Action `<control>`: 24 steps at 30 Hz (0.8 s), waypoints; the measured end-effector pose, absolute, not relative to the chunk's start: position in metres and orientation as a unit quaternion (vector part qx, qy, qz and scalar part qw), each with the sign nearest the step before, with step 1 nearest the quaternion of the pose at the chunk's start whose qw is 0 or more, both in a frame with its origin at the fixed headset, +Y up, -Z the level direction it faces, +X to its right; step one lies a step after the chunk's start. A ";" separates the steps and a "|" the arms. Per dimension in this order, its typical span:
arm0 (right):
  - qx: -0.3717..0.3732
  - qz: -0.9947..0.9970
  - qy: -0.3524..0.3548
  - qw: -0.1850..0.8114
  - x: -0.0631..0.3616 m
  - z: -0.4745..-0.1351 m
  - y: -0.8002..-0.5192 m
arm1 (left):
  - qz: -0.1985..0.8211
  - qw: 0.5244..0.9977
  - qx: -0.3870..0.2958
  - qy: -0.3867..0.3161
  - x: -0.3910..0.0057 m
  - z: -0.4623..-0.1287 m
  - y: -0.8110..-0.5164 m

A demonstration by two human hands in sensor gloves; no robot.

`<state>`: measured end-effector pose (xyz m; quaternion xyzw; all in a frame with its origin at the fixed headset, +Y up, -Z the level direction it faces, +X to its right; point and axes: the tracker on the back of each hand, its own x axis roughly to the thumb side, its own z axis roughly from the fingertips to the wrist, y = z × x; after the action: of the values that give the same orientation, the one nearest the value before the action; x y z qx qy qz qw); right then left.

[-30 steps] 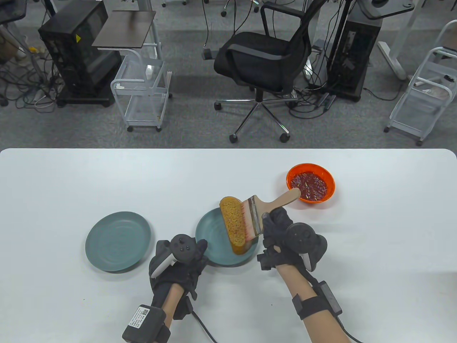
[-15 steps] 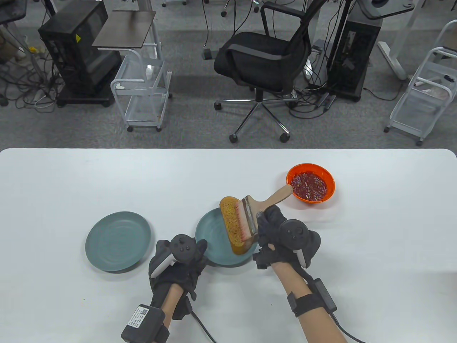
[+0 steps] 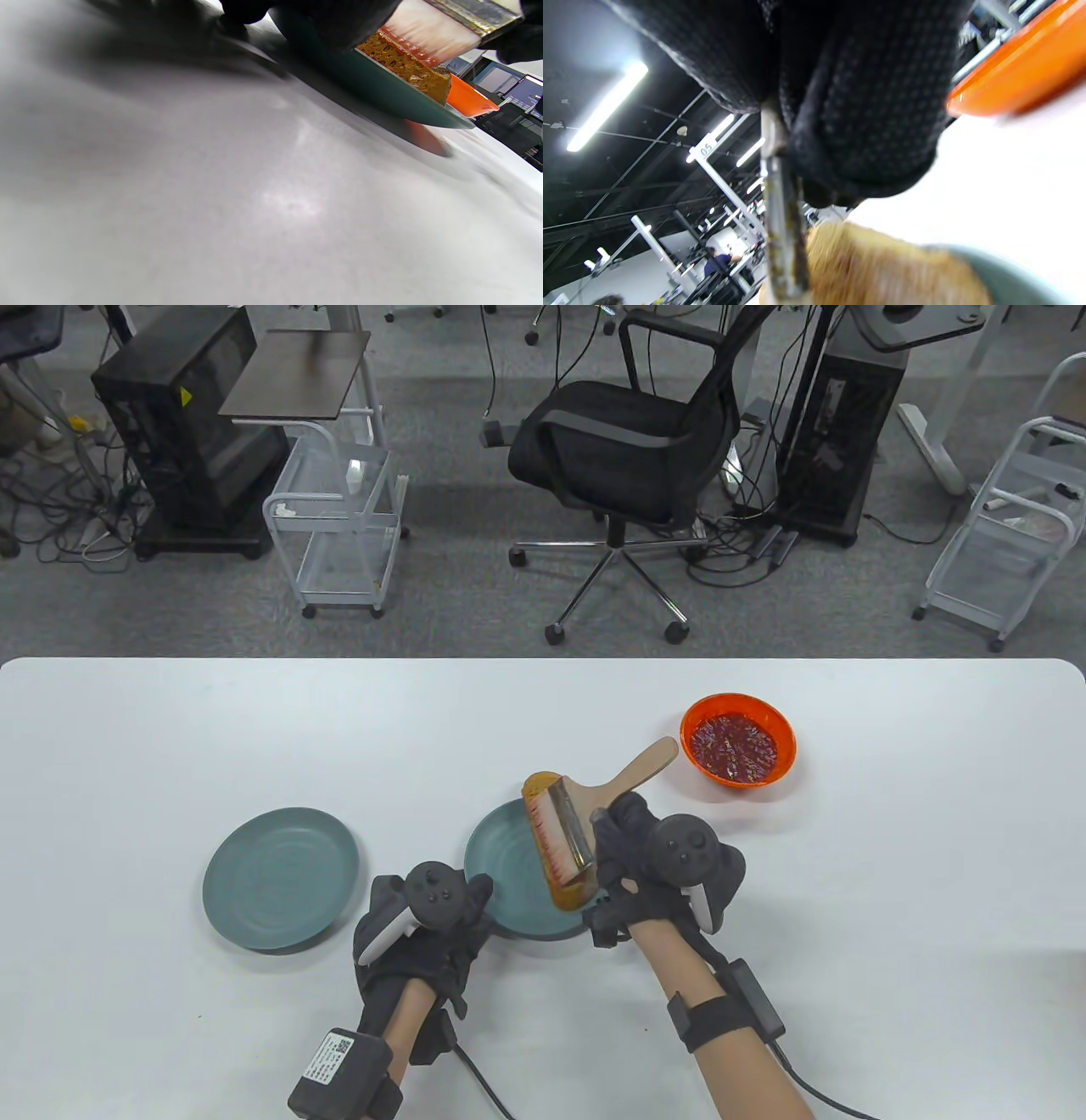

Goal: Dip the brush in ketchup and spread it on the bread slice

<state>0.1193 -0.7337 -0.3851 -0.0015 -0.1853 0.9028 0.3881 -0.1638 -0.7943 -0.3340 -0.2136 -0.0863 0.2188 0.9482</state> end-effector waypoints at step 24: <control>0.025 0.892 -0.168 0.418 0.093 -0.401 -0.720 | 0.219 0.948 -0.215 -0.088 -0.164 -0.334 -0.794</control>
<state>0.0931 -0.7200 -0.4011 0.0245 -0.1676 0.8923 0.4185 -0.1643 -0.7941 -0.3337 -0.2146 -0.0884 0.2188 0.9478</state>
